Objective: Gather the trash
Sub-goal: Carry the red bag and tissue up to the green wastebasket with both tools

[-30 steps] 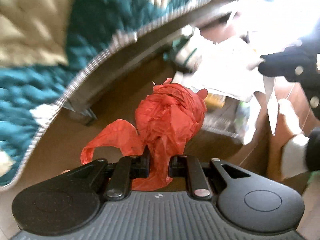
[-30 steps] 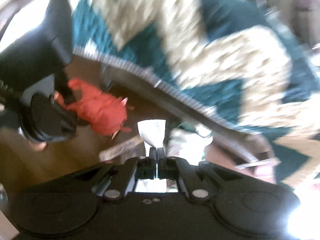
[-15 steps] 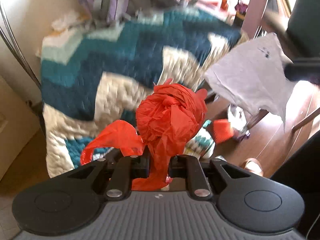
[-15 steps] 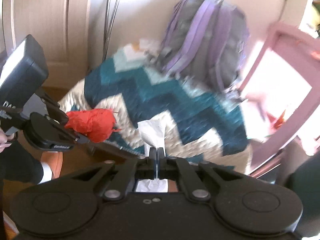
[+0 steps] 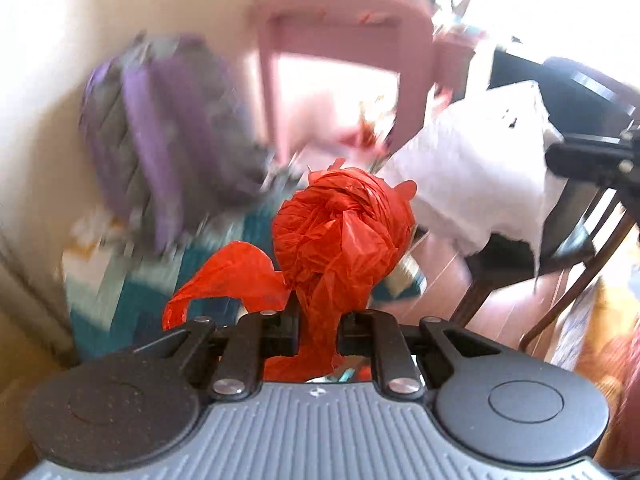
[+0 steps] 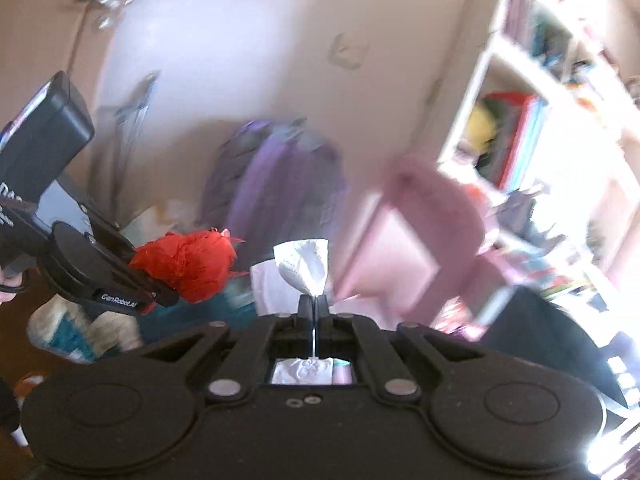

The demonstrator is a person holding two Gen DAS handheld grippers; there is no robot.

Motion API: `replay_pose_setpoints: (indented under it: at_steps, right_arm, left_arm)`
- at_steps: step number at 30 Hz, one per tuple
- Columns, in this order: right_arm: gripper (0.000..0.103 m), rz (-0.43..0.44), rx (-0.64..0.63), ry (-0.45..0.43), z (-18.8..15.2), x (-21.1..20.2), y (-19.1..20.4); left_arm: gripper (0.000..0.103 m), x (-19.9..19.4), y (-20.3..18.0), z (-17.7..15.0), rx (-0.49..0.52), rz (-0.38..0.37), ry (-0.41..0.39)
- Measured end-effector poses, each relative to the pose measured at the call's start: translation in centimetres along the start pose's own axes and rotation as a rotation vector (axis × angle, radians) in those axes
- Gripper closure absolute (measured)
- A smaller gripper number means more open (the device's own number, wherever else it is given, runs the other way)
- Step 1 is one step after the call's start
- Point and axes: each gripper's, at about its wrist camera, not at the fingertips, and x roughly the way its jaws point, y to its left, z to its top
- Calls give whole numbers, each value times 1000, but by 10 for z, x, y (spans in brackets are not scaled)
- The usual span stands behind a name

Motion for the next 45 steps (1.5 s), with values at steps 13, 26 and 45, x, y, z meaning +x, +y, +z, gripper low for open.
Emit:
replay_pose_setpoints:
  at_steps: [13,26,45]
  right_arm:
    - [103,-353,113,-93,22,-26,-155]
    - [103,-491,214,35,-35,-2,-247]
    - [95,-371,285,238,-80,37,-262]
  left_arm:
    - [88,-29,-116,172,75,-210,-219]
    - [88,34,-219,249,-28,-510,-188]
    - [87,133,-279,225,3,-413,107]
